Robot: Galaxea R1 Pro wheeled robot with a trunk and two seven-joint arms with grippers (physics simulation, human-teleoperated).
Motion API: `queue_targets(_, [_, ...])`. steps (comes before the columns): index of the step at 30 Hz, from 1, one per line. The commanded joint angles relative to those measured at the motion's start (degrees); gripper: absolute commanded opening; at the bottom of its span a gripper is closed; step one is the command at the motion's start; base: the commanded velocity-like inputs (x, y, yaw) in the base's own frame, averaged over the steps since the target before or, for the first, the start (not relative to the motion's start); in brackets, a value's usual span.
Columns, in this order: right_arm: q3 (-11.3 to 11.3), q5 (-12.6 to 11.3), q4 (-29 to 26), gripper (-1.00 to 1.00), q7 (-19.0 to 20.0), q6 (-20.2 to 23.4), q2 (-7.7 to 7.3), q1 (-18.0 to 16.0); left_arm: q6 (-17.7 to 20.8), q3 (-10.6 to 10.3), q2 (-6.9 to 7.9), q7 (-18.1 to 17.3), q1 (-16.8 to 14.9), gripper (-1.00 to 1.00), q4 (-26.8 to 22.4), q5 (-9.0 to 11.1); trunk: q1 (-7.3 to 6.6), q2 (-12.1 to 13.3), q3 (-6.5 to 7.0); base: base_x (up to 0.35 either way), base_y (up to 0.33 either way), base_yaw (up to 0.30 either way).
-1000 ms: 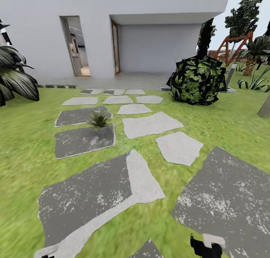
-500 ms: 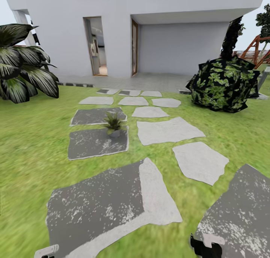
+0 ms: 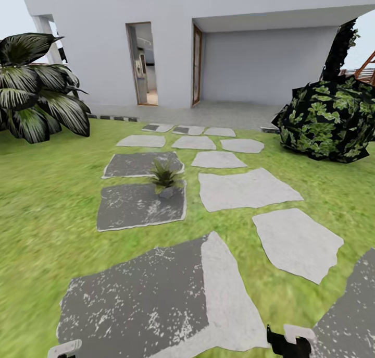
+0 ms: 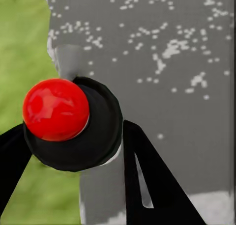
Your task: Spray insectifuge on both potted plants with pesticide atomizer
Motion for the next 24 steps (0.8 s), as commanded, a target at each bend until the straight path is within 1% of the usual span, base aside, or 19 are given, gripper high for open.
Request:
queue_targets(1, [-0.29, 0.63, 0.09, 1.00, -0.23, -0.19, -0.02, -0.05, -0.20, 0.50, 0.01, -0.23, -0.04, -1.00, 0.06, -0.56, 0.02, -0.02, -0.05, 0.337, 0.000, 0.000])
queue_targets(6, [-0.28, 0.65, 0.09, 1.00, -0.20, -0.19, -0.06, -0.05, -0.20, 0.53, 0.01, -0.23, -0.04, -1.00, 0.06, -0.56, 0.02, -0.02, -0.05, 0.337, 0.000, 0.000])
queue_targets(15, [-0.24, 0.63, 0.12, 1.00, -0.18, -0.19, 0.36, -0.05, -0.20, 0.56, 0.07, -0.23, -0.05, -1.00, 0.06, -0.56, 0.02, -0.02, -0.05, 0.337, 0.001, 0.000])
queue_targets(24, [-0.28, 0.59, 0.12, 1.00, -0.21, -0.19, 0.38, -0.05, -0.20, 0.55, 0.03, -0.23, -0.05, -1.00, 0.04, -0.56, 0.02, -0.02, -0.05, 0.337, 0.084, 0.000])
